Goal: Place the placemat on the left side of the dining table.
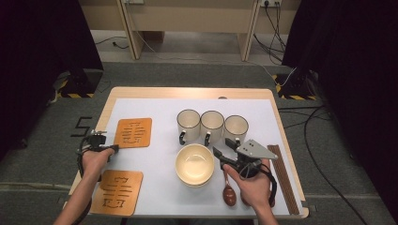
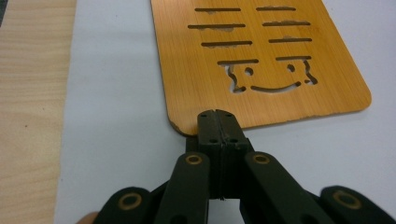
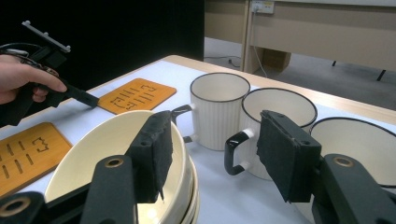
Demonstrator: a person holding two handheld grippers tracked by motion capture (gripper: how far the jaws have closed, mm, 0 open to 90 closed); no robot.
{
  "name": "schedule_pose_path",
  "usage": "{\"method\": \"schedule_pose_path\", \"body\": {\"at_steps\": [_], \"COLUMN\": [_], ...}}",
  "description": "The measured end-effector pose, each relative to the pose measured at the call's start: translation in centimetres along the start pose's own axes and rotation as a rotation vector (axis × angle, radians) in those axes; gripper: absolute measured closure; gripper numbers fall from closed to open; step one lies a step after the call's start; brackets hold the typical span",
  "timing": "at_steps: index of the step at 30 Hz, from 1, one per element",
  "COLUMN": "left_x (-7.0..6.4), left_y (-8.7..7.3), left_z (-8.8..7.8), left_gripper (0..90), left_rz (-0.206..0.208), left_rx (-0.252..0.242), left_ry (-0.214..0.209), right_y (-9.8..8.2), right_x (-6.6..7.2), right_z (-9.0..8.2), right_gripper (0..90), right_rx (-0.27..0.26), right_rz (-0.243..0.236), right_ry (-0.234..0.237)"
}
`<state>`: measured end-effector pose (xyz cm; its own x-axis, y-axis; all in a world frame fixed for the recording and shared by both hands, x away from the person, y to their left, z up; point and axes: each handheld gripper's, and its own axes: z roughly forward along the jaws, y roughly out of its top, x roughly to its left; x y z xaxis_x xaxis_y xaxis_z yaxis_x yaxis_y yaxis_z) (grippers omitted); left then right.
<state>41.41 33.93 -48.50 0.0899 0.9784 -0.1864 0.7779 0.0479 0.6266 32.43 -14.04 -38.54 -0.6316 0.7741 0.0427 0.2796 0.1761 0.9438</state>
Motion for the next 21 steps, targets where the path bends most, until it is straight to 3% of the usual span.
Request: {"method": "schedule_pose_path", "body": {"at_steps": [6, 13, 17, 21], "left_x": [0.2, 0.5, 0.4, -0.4], "left_y": [0.8, 0.9, 0.9, 0.6], "left_z": [0.4, 0.5, 0.2, -1.1], "left_gripper": [89.1, 89.0, 84.9, 71.9], "left_rz": [0.008, 0.002, 0.007, 0.031], "left_rx": [0.014, 0.012, -0.015, -0.103], "left_ry": [0.012, -0.004, -0.017, -0.034], "right_y": [-0.2, -0.3, -0.3, -0.4], "right_x": [-0.1, -0.3, -0.4, -1.0], "right_z": [0.1, 0.0, -0.1, -0.3], "right_gripper": [45.2, 45.2, 45.2, 45.2], "right_rx": [0.003, 0.015, 0.013, 0.012], "right_rz": [0.003, -0.001, 0.003, 0.014], "right_ry": [0.003, 0.0, -0.002, -0.015]}}
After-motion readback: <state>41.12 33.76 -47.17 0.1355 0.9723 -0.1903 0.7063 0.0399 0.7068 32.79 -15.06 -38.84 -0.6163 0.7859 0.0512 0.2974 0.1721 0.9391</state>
